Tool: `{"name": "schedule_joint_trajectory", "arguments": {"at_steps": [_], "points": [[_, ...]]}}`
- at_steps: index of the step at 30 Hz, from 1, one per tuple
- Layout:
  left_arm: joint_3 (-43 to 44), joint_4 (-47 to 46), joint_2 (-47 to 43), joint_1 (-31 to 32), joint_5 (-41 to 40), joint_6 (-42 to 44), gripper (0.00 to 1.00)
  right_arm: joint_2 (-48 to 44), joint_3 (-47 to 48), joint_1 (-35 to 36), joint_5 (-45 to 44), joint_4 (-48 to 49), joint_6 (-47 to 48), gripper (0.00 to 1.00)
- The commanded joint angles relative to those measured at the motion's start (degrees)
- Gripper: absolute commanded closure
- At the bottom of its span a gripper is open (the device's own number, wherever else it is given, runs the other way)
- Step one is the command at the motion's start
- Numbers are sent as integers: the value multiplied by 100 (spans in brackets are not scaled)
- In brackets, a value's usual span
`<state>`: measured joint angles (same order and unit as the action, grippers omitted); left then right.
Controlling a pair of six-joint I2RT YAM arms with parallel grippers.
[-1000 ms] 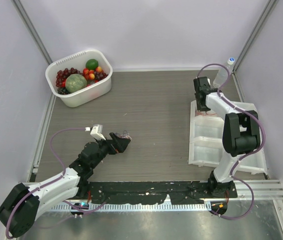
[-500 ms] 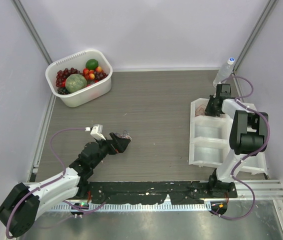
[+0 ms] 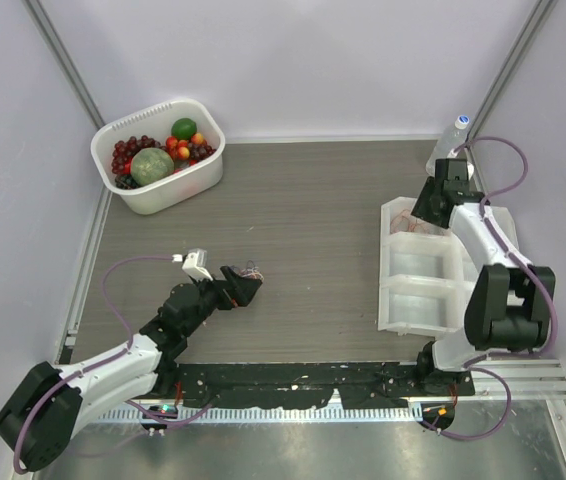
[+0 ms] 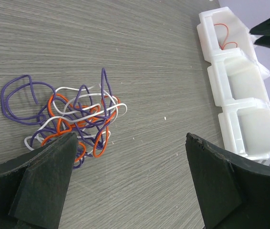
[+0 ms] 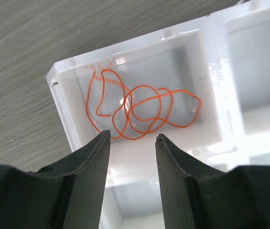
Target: Untangle the cables
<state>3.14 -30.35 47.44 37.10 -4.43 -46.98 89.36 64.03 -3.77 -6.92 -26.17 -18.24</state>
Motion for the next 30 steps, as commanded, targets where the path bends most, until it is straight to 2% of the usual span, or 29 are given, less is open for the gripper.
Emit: {"name": "schedule_joint_trajectory", "arguments": {"at_steps": [1, 3, 6, 8, 11, 12, 14, 15, 19, 22, 25, 30], "points": [[-23, -533, -50, -19, 135, 181, 0, -858, 66, 376, -1232, -563, -48, 51], [-94, -560, -182, -19, 153, 181, 0, -1174, -65, 823, -1531, -669, -48, 51], [-216, -508, -489, -19, 100, 181, 0, -1605, -486, 1448, -1157, -451, -258, 52], [-278, -350, -761, -19, -14, 128, 0, -1913, -995, 2245, -412, 380, -573, 53], [-278, 54, -1218, -19, -268, 5, 3, -2238, -2118, 2933, 400, 1928, -1329, 54], [-278, 264, -1368, -19, -348, -30, 4, -2239, -2314, 3283, 837, 2950, -1671, 53], [-418, 564, -1640, -10, -567, -135, 5, -1942, -2711, 3758, 1252, 4078, -2015, 54], [-445, 687, -1763, -10, -655, -205, 6, -1644, -2729, 3952, 1350, 4294, -2043, 54], [-507, 916, -1984, -19, -980, -417, 14, -599, -2230, 4560, 1272, 4797, -1885, 55], [-446, 1057, -1906, -19, -1095, -487, 20, 131, -1886, 4701, 1228, 5042, -2392, 58], [-410, 1005, -1756, -19, -1122, -514, 21, 704, -1378, 4833, 1595, 5359, -2693, 58], [-375, 899, -1563, -19, -1060, -496, 20, 1478, -446, 5158, 1597, 4912, -2184, 58]]}}
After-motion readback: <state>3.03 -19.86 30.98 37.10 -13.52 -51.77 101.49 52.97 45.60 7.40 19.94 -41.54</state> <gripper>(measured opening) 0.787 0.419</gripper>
